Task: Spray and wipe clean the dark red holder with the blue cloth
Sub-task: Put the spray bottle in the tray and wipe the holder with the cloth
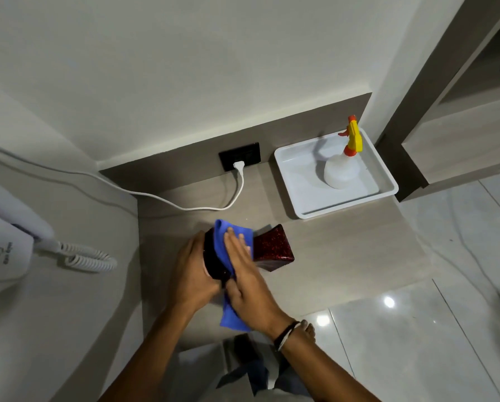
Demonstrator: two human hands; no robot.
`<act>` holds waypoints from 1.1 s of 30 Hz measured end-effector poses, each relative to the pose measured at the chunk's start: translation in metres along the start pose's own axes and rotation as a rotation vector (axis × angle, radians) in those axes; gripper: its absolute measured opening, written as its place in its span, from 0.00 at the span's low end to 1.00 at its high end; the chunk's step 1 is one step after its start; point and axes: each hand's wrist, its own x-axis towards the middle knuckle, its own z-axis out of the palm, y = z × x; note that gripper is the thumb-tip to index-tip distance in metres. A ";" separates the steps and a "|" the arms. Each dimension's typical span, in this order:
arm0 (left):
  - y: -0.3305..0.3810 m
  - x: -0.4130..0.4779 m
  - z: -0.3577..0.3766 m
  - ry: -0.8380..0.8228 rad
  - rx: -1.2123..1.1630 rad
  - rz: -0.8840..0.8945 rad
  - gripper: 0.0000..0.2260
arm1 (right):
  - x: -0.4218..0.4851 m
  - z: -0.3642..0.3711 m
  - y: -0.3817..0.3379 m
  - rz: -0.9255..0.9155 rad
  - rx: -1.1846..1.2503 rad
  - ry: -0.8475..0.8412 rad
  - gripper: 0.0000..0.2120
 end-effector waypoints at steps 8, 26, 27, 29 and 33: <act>0.007 -0.005 -0.009 -0.001 0.108 -0.068 0.34 | -0.004 -0.053 0.069 0.135 -0.800 0.003 0.38; 0.021 0.005 -0.006 0.028 0.168 -0.075 0.39 | 0.002 -0.026 0.051 0.099 -0.438 -0.005 0.47; 0.022 0.006 -0.007 0.024 0.156 -0.069 0.38 | 0.002 -0.017 0.039 0.023 -0.308 -0.003 0.47; 0.020 0.008 -0.008 0.003 0.140 -0.045 0.35 | -0.001 -0.006 0.020 -0.128 -0.195 -0.030 0.49; 0.013 0.006 -0.007 0.022 0.194 -0.061 0.34 | 0.005 -0.030 0.048 -0.180 -0.507 -0.027 0.49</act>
